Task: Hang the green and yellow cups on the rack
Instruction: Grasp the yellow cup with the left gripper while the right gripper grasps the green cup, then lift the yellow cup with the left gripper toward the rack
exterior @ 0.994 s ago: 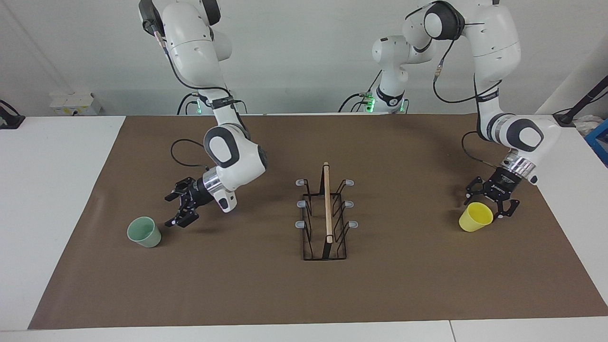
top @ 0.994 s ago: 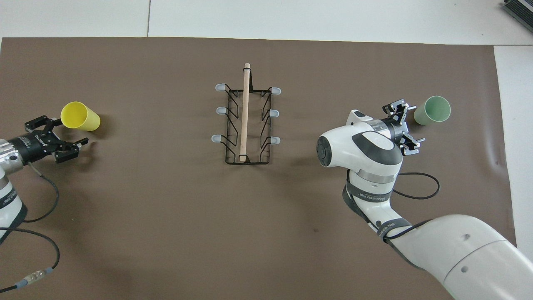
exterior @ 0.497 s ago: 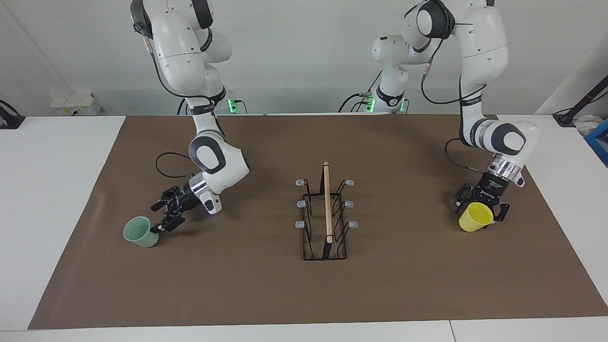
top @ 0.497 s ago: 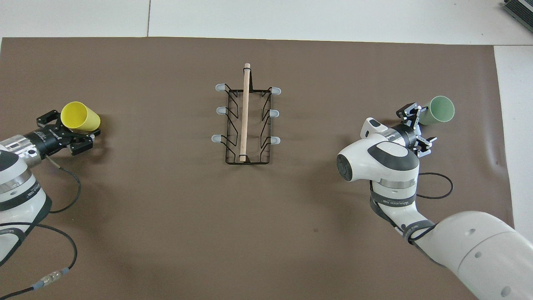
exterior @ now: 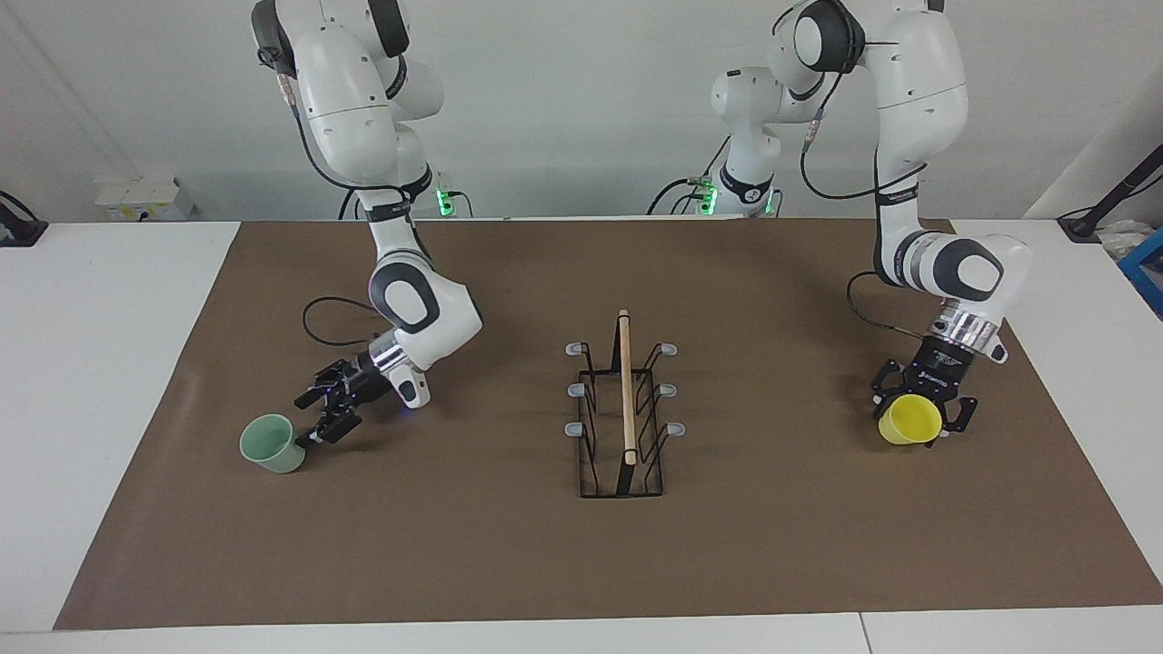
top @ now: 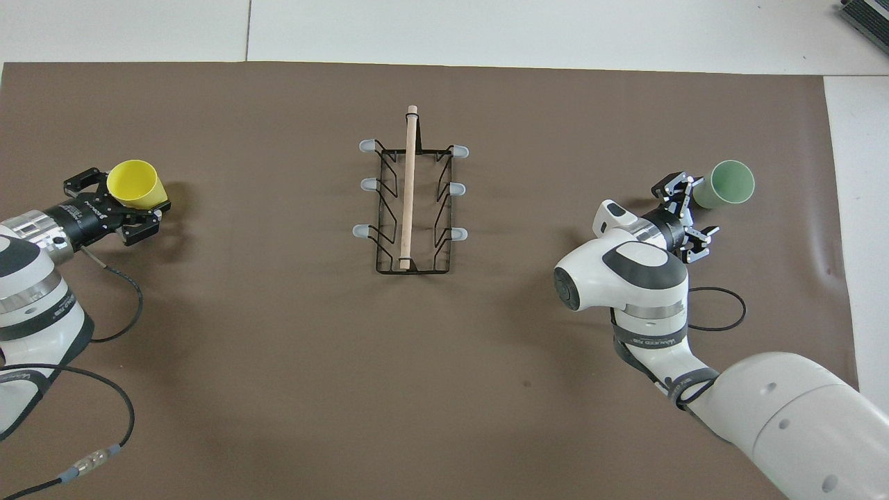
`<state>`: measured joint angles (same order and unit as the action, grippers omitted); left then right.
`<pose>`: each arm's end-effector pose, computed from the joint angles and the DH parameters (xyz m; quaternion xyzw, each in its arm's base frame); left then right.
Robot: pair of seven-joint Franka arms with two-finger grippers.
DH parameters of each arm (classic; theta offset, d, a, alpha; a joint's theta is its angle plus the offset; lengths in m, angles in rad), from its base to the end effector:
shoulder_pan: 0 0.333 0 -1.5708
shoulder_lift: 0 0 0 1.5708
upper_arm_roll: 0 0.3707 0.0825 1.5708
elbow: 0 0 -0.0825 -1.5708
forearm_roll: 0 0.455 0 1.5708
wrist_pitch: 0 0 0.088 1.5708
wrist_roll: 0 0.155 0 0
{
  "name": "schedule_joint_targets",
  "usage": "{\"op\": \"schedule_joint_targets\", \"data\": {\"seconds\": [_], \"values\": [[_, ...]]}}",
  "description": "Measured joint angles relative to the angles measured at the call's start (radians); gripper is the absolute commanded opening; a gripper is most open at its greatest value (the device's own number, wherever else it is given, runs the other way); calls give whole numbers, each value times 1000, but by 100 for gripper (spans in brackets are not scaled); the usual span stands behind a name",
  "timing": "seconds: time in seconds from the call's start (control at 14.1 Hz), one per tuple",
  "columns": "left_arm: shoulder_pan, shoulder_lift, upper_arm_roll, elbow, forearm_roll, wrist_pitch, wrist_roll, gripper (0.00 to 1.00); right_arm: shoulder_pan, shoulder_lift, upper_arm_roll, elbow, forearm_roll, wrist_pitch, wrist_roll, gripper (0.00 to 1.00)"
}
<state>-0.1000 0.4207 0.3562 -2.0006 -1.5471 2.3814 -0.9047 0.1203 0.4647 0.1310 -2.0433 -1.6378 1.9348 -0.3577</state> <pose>0.6930 0.1308 0.2309 0.3579 0.8309 -0.1123 0.4110 0.6699 0.0535 0.1992 0.5117 0.6243 -0.2124 0.5507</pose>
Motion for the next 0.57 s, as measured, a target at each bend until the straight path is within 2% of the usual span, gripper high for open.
{"op": "schedule_joint_targets", "data": {"seconds": [0.21,0.43,0.57], "values": [[0,1,-19,10,1,57,31,0,20,6,1,-2,-106,4,0,100],[-2,4,-46,35,14,91,85,0,-12,23,-2,-6,-236,27,0,100],[-6,3,-48,73,102,96,108,0,-46,29,-3,-6,-290,53,0,100]]}}
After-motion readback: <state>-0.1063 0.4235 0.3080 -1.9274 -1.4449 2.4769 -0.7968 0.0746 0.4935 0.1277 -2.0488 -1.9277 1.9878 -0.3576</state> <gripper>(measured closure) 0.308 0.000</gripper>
